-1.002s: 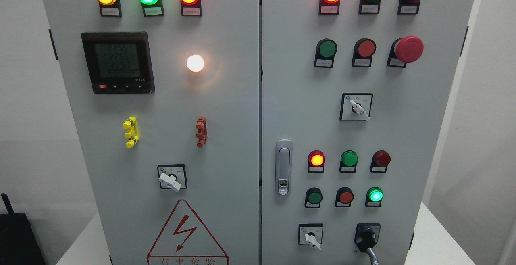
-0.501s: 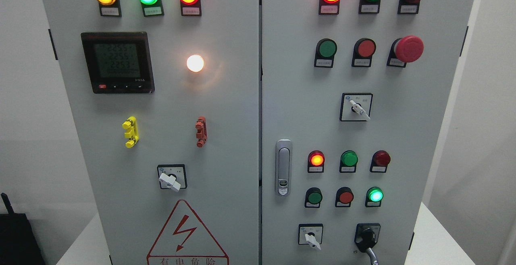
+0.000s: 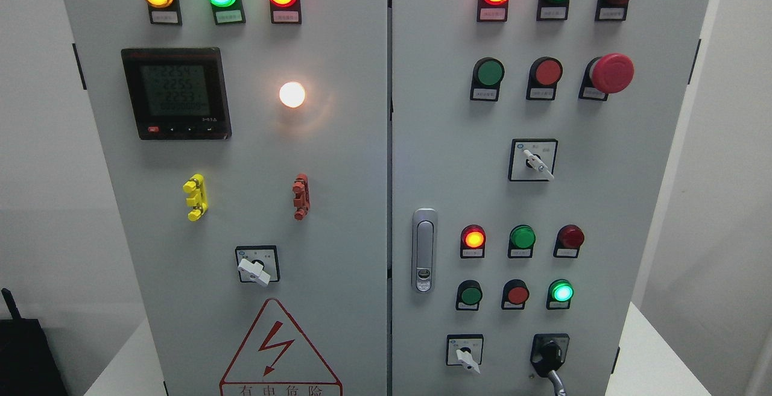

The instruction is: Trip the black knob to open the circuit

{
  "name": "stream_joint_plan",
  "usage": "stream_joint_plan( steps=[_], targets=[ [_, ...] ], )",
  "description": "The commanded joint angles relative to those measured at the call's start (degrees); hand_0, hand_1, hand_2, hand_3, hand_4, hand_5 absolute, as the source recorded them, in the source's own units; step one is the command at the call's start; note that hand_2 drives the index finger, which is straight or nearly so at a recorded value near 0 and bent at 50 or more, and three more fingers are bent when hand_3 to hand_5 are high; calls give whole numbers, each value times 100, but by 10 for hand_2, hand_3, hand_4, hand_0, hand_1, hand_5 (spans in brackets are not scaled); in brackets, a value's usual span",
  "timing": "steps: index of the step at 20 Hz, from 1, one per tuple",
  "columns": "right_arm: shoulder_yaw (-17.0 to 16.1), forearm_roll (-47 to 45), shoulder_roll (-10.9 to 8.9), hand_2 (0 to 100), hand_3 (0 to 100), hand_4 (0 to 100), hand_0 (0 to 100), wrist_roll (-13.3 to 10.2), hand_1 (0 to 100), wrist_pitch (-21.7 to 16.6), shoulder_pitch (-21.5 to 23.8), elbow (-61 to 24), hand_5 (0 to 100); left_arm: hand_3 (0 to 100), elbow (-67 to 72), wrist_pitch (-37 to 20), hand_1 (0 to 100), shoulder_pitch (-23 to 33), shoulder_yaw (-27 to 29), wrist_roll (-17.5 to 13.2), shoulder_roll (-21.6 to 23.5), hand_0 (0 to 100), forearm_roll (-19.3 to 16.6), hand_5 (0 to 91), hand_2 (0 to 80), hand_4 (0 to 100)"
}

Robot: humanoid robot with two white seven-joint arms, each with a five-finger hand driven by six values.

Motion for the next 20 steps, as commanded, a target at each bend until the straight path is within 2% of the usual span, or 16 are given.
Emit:
stream_joint_plan(
  steps=[1, 20],
  targets=[
    [158, 34, 12, 0, 961, 900, 1000, 160, 852, -110, -121, -312, 915, 0, -1, 1, 389, -14, 7, 1, -9, 120, 14, 0, 0, 0],
    [-105, -10, -32, 0, 966, 901, 1000, 160, 856, -110, -77, -303, 914, 0, -1, -8, 389, -14, 7, 1, -9, 120, 14, 0, 0, 0]
  ],
)
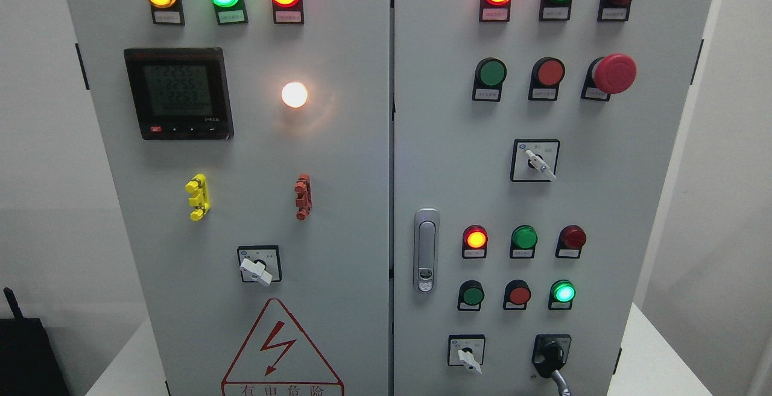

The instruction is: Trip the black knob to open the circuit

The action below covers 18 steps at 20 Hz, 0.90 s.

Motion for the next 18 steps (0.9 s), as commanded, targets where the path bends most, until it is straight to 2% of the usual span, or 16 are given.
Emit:
stream_joint_plan(
  steps=[1, 18],
  targets=[
    [7, 1, -16, 0, 966, 901, 1000, 159, 857, -110, -79, -290, 914, 0, -1, -8, 389, -14, 7, 1, -9, 120, 14, 0, 0, 0],
    [-160, -17, -34, 0, 970, 903, 1000, 168, 868, -110, -26, -167, 910, 0, -1, -8, 389, -14, 7, 1, -9, 120, 14, 0, 0, 0]
  ],
)
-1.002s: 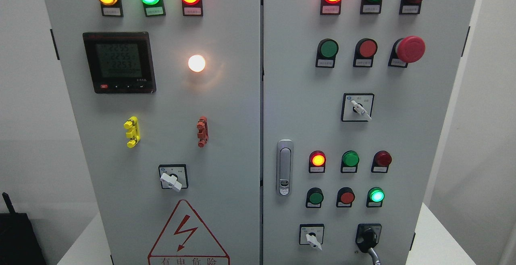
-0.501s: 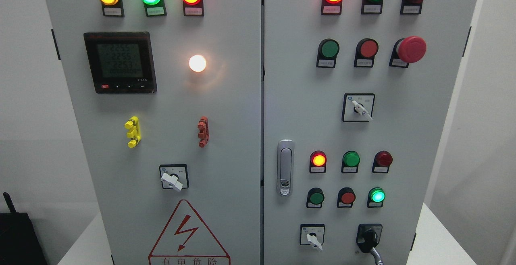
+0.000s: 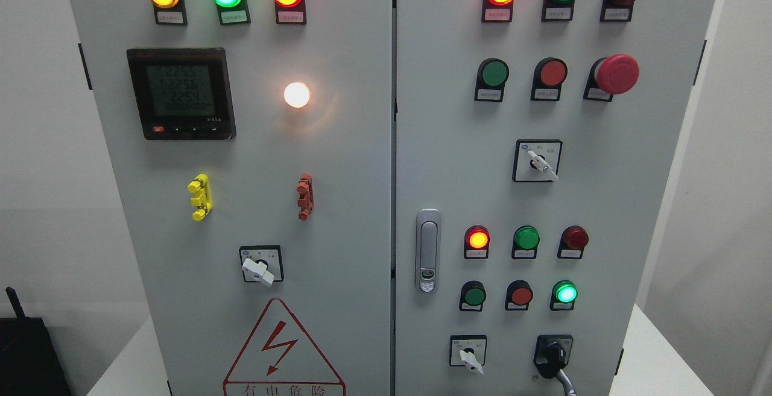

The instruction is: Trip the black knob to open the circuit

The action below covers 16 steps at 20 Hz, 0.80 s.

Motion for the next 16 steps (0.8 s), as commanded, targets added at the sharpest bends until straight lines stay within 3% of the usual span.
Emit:
stream_joint_plan(
  steps=[1, 16],
  targets=[
    [-13, -8, -24, 0, 971, 903, 1000, 105, 868, -108, -47, -165, 910, 0, -1, -8, 389, -23, 7, 1, -9, 120, 14, 0, 0, 0],
    [-294, -96, -94, 0, 975, 903, 1000, 105, 881, -125, -3, -95, 907, 0, -1, -8, 389, -14, 7, 1, -9, 120, 14, 0, 0, 0]
  ],
)
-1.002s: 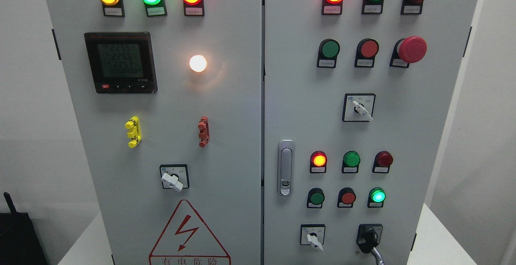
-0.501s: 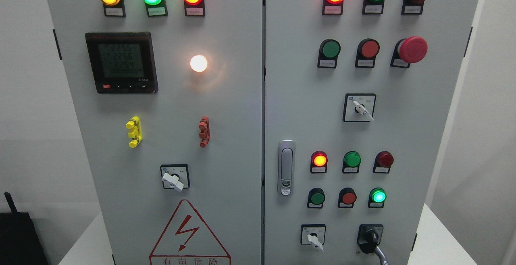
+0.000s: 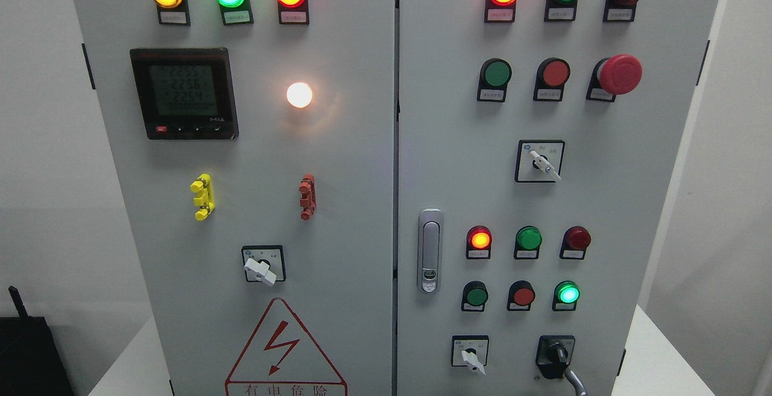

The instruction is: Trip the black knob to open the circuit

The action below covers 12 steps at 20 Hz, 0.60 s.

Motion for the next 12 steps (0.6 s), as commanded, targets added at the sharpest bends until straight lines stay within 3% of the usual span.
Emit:
stream_joint_plan(
  steps=[1, 12],
  targets=[
    [-48, -41, -31, 0, 976, 903, 1000, 33, 881, -78, -25, -120, 907, 0, -1, -8, 389, -14, 7, 1, -9, 120, 14, 0, 0, 0],
    [31, -164, 13, 0, 985, 915, 1000, 15, 847, -78, 371, -594, 928, 0, -1, -8, 389, -14, 7, 1, -9, 120, 14, 0, 0, 0]
  ],
)
